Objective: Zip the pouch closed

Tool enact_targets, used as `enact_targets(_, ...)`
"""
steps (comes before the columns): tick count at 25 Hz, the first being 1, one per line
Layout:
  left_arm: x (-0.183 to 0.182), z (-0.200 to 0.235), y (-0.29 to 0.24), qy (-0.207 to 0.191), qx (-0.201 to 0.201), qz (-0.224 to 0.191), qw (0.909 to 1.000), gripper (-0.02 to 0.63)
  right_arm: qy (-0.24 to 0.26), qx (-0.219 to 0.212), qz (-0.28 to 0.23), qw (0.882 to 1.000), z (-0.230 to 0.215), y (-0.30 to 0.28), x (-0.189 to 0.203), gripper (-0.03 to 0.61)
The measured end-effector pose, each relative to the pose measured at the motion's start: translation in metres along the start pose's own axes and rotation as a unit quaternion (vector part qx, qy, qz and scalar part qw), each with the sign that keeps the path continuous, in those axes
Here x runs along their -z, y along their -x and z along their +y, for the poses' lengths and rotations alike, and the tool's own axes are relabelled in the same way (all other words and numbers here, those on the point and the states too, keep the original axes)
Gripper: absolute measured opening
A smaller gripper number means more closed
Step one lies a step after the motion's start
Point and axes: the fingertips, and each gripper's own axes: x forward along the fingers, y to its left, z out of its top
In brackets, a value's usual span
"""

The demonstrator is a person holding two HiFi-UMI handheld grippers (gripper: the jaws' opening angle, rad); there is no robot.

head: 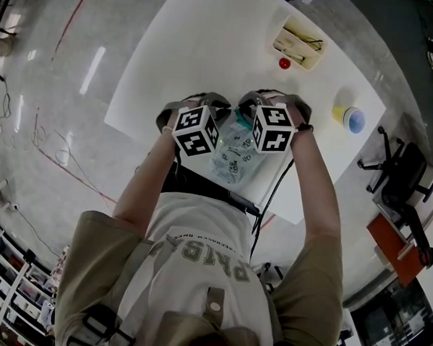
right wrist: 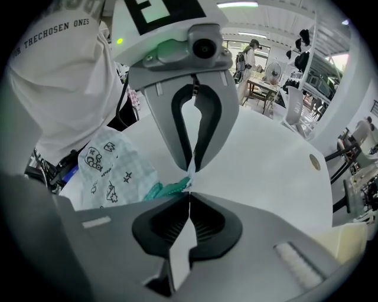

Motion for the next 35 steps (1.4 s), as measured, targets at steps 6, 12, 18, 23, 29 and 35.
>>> enact_targets(6, -0.001, -0.004, -0.002, 0.006, 0.012, 0.008, 0.9999, 0.02, -0.038, -0.027, -0.005, 0.999, 0.006, 0.001, 0.0, 0.002)
enact_targets(12, -0.001, -0.006, -0.004, 0.023, 0.027, 0.014, 0.9993, 0.02, -0.064, -0.037, -0.009, 0.997, 0.008, 0.004, 0.002, 0.001)
enact_targets(18, -0.001, -0.008, -0.004, 0.029, 0.033, 0.015, 0.9989, 0.02, -0.073, -0.039, -0.006, 0.997, 0.01, 0.005, 0.002, 0.0)
enact_targets(23, -0.002, -0.008, -0.005, 0.03, 0.035, 0.015, 0.9988, 0.02, -0.079, -0.038, -0.007, 0.996, 0.01, 0.007, 0.003, 0.0)
enact_targets(29, -0.002, -0.009, -0.004, 0.037, 0.036, 0.012, 0.9986, 0.02, -0.08, -0.034, -0.006, 0.996, 0.01, 0.008, 0.004, -0.002)
enact_targets(35, 0.001, -0.01, -0.002, 0.046, 0.036, 0.009, 0.9983, 0.02, -0.073, -0.031, 0.001, 0.997, 0.012, 0.007, 0.002, -0.002)
